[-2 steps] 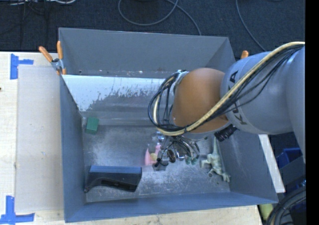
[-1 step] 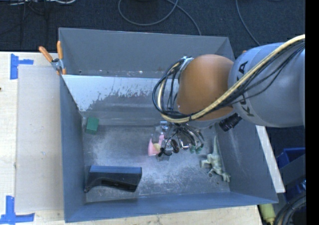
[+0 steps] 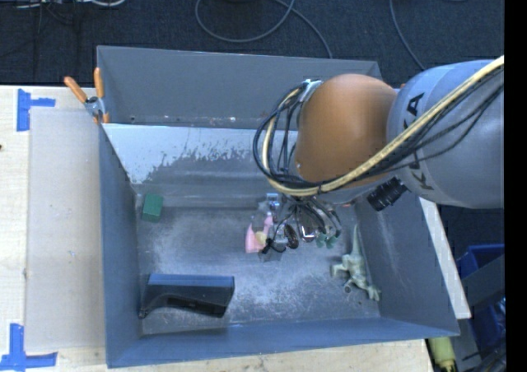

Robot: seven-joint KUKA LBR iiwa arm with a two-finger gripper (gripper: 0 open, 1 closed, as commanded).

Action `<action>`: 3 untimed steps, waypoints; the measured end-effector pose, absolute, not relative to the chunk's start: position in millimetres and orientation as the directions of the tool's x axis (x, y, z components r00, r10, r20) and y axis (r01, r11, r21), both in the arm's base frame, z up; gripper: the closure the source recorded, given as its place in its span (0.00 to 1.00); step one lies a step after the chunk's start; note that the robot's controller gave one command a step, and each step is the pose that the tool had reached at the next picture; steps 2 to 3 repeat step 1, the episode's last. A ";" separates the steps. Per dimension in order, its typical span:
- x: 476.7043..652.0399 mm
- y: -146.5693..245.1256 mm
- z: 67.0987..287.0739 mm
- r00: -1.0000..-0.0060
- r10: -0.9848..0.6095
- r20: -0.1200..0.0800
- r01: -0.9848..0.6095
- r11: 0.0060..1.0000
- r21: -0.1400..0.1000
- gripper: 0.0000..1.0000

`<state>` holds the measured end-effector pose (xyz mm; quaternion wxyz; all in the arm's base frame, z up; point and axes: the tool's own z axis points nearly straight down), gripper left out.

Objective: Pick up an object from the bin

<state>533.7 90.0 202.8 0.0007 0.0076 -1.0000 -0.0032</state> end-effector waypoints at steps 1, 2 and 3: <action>552.0 84.8 270.1 -1.000 -0.022 -0.002 -0.022 1.000 0.006 1.00; 552.0 84.8 270.1 -1.000 -0.022 -0.002 -0.022 1.000 0.006 1.00; 552.0 84.8 270.1 -1.000 -0.022 -0.002 -0.022 1.000 0.006 1.00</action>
Offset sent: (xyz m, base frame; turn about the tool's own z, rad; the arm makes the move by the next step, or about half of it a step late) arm 0.0068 0.0629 -0.1210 0.2517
